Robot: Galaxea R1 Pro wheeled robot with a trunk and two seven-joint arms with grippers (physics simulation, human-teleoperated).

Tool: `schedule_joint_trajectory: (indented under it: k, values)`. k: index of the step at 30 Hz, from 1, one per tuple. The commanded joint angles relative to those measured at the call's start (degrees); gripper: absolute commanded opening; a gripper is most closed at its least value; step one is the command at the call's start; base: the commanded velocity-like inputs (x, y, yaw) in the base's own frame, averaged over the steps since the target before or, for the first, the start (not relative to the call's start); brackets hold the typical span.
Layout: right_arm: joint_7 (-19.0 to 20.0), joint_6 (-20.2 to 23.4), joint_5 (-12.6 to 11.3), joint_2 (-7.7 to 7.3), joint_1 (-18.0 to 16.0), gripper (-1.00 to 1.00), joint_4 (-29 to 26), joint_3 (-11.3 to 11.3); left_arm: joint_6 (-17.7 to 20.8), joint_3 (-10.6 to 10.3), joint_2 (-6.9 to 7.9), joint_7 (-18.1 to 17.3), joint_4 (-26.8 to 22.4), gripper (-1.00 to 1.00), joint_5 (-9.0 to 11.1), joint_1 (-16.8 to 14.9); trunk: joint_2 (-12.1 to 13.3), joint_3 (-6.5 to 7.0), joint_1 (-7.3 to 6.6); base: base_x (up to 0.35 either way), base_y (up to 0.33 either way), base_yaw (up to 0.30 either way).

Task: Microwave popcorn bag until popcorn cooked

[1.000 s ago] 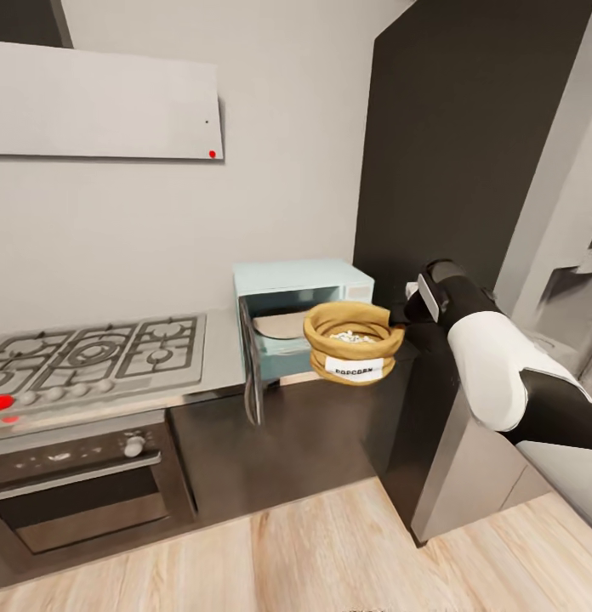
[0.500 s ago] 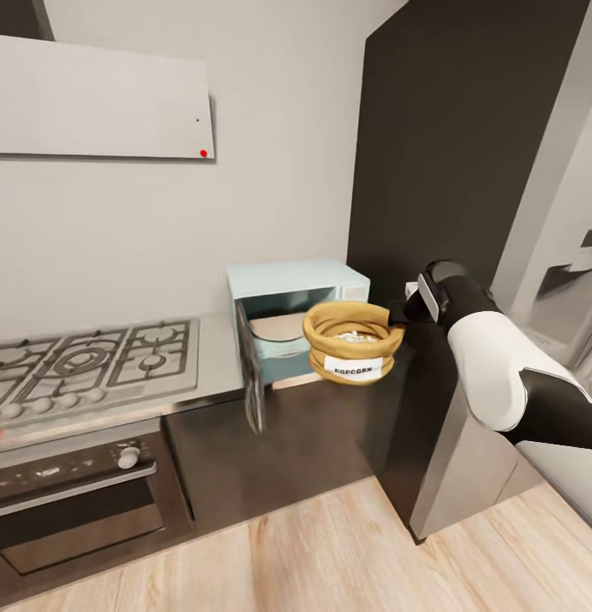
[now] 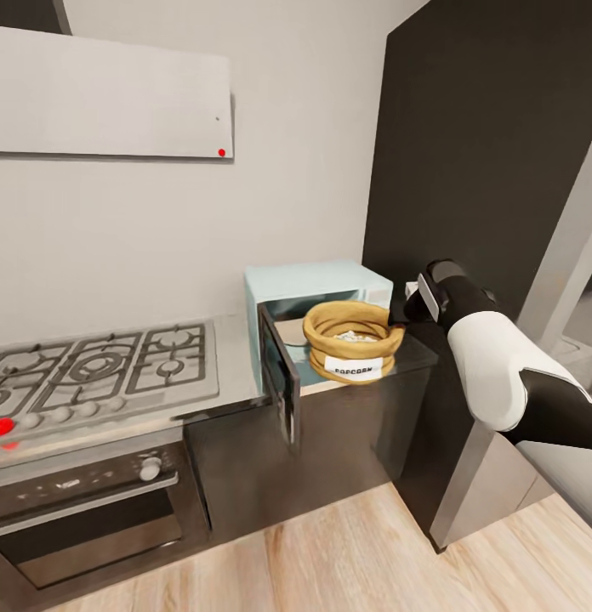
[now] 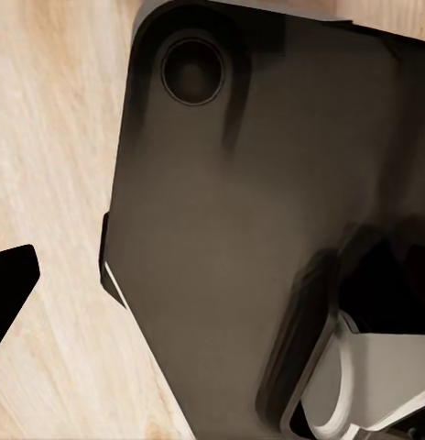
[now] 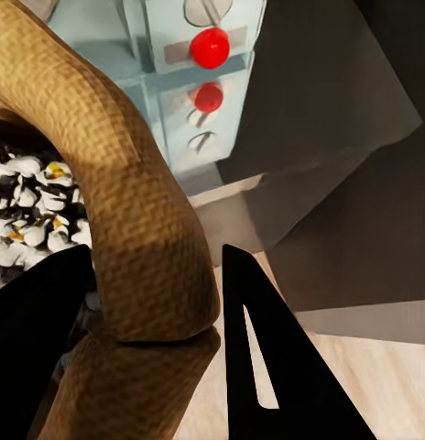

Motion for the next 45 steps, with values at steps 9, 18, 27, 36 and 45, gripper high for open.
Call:
schedule_joint_trajectory:
  k: [9,18,27,36,45]
  values:
    - [0.44,0.15,0.54,0.12,-0.04,-1.0,-0.06,-0.47,-0.08,0.13,0.06,0.13,-0.08,1.0,0.33,0.02,-0.04,-0.06,0.01,0.193,-0.127,0.0]
    - [0.85,0.15,0.31,4.78,0.29,-1.0,0.91,-0.62,-0.08,0.19,0.06,0.13,-0.08,1.0,0.33,0.02,-0.04,-0.06,0.01,0.168,-0.117,0.0]
    - [0.93,0.15,0.05,5.51,0.72,-1.0,1.14,-0.67,-0.08,0.22,0.06,0.13,-0.11,1.0,0.33,0.02,-0.04,-0.06,0.01,0.003,-0.002,0.0]
    - [1.03,0.15,0.02,5.43,0.76,-1.0,1.17,-0.72,-0.08,0.2,0.0,0.14,-0.09,1.0,0.36,0.02,-0.04,-0.06,0.01,0.002,0.0,0.0]
    - [1.01,0.15,0.02,5.52,0.76,-1.0,1.21,-0.72,-0.08,0.13,0.06,-0.01,-0.08,1.0,0.33,0.02,-0.04,-0.06,0.01,0.202,0.0,0.0]
